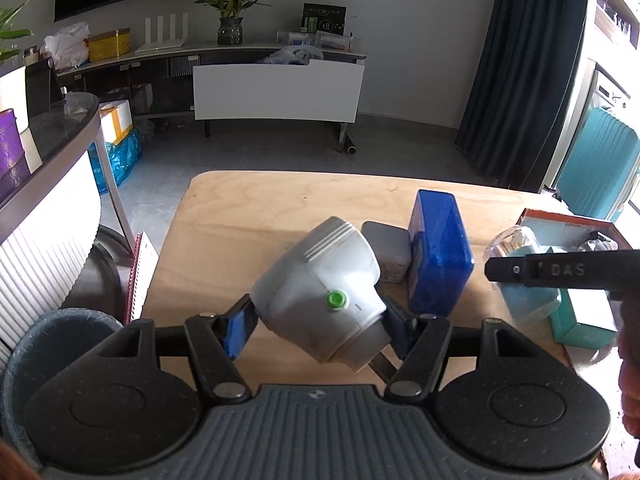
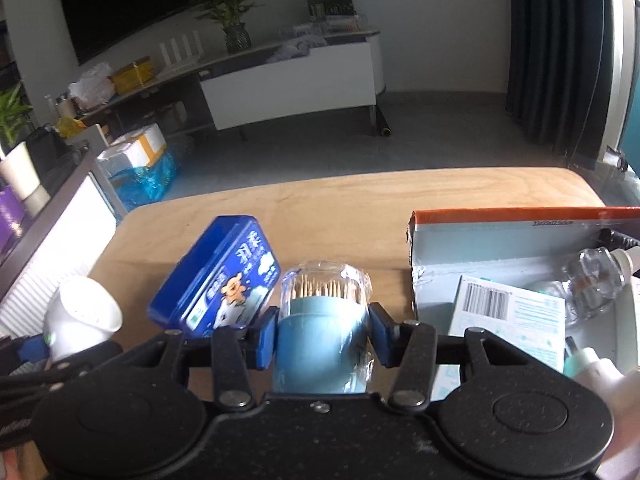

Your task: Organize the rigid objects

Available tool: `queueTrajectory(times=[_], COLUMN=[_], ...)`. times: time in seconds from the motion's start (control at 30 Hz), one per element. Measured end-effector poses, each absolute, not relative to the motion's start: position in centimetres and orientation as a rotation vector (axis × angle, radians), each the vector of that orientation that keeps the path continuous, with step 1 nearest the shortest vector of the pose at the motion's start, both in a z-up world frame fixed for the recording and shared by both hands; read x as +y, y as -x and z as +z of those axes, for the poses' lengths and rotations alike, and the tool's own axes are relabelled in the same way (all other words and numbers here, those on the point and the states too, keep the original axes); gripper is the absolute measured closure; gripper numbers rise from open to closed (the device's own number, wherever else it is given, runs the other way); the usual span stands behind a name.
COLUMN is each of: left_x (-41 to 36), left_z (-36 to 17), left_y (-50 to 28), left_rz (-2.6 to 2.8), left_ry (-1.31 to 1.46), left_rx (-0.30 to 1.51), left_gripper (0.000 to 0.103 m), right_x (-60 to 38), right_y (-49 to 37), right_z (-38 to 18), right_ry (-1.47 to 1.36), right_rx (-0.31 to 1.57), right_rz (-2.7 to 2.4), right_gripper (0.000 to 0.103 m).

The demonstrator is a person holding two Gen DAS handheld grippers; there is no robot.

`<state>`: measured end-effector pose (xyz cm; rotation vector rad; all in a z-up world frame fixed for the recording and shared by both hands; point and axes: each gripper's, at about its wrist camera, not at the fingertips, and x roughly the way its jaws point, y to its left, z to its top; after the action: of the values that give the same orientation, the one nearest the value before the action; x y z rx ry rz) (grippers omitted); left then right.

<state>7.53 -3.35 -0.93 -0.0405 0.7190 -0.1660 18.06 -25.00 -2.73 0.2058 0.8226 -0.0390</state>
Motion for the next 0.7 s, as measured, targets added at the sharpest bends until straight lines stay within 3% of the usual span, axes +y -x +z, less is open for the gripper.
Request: queueTrajectory(times=[0.7], left_x=[-5.5], left_z=[2.5], left_y=[0.5], left_rz=[-0.126], left_ry=[0.042], left_rx=[0.685], left_gripper=[0.036], right_x=[-22.2], right_y=[-6.6], right_z=[2.0], right_ry=[-0.145], right_rx=[0.73], right_rz=[0.081], right_gripper=[0.046])
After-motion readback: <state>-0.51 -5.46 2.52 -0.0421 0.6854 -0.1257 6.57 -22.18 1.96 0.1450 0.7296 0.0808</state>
